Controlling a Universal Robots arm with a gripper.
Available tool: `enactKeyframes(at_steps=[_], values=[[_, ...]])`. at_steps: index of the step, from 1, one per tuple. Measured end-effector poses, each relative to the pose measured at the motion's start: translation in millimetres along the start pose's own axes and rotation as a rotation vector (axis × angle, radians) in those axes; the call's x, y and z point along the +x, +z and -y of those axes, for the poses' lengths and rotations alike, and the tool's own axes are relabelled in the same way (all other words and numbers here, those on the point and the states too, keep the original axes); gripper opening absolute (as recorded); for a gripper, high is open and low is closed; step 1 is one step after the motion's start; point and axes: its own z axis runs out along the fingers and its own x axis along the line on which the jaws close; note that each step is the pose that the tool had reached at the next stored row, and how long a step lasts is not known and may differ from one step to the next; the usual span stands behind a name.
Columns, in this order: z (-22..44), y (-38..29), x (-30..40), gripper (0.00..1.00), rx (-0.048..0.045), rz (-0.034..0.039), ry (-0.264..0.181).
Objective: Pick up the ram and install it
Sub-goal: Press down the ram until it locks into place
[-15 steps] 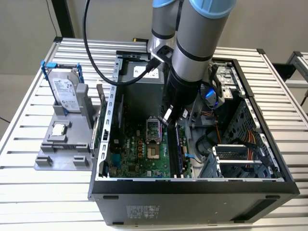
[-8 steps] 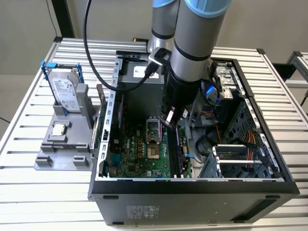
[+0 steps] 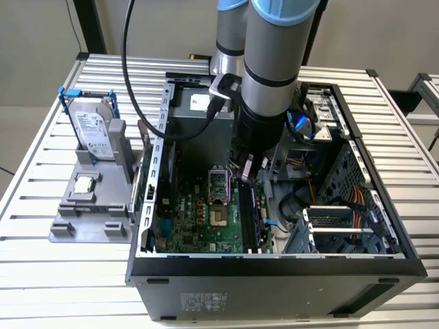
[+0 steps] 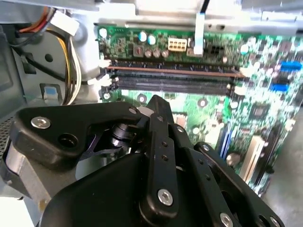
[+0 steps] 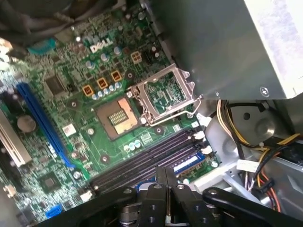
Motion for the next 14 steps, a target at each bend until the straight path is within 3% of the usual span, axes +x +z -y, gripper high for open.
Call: enactKeyframes(at_steps=[14], values=[[0.0, 0.9, 0.2, 0.0, -0.0113, 0.004, -0.147]])
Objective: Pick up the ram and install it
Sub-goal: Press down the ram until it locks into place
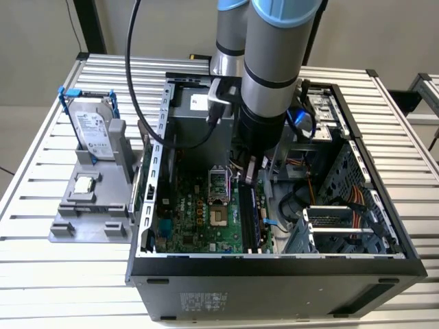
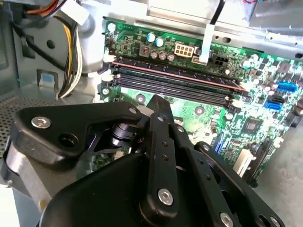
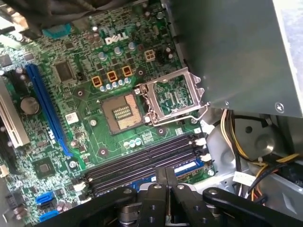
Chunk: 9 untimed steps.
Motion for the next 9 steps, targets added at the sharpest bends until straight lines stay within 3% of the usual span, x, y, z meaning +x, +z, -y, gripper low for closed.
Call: enactKeyframes(at_steps=[9], values=[[0.0, 0.5, 0.0, 0.0, -0.0061, 0.0036, -0.102]])
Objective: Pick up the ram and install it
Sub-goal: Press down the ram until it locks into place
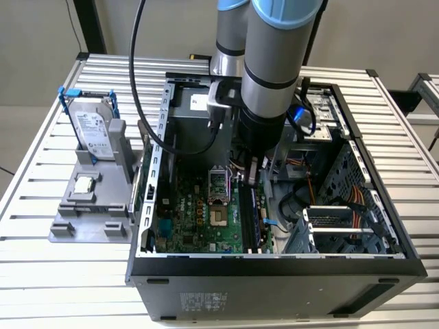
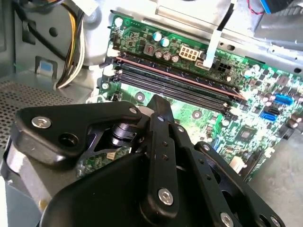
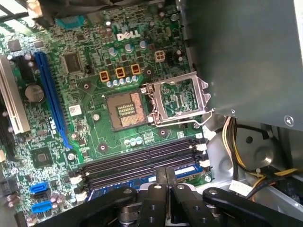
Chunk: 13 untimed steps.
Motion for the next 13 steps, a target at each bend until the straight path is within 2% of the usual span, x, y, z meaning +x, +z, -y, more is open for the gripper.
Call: enactKeyframes(at_steps=[8, 13], values=[[0.0, 0.8, 0.1, 0.0, -0.0064, 0.002, -0.071], [1.7, 1.8, 0.2, 0.0, -0.0088, 0.0026, -0.096]])
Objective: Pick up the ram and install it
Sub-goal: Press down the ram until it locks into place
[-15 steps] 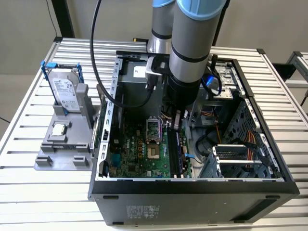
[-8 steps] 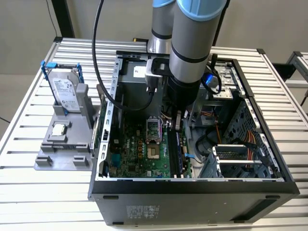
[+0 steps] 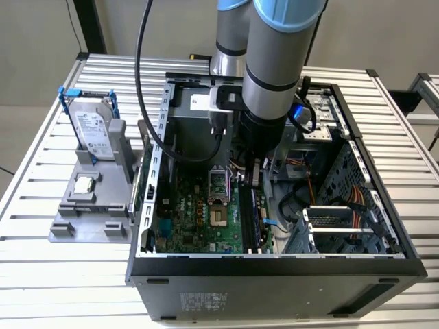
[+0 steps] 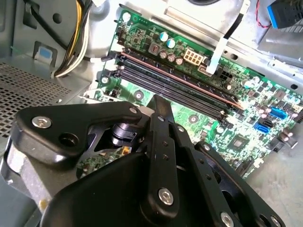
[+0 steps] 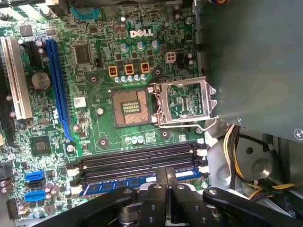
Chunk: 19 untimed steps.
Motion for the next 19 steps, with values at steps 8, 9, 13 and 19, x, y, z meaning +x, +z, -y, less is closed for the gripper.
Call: enactKeyframes(at_steps=[8, 9, 13, 19], values=[[1.3, 1.6, -0.1, 0.0, -0.001, 0.0009, -0.02], [1.3, 1.8, -0.1, 0.0, -0.0008, 0.0011, -0.023], [1.5, 2.5, 0.0, 0.0, 0.0, 0.0015, -0.035], [2.0, 3.5, 0.1, 0.0, 0.0031, 0.0025, -0.048]])
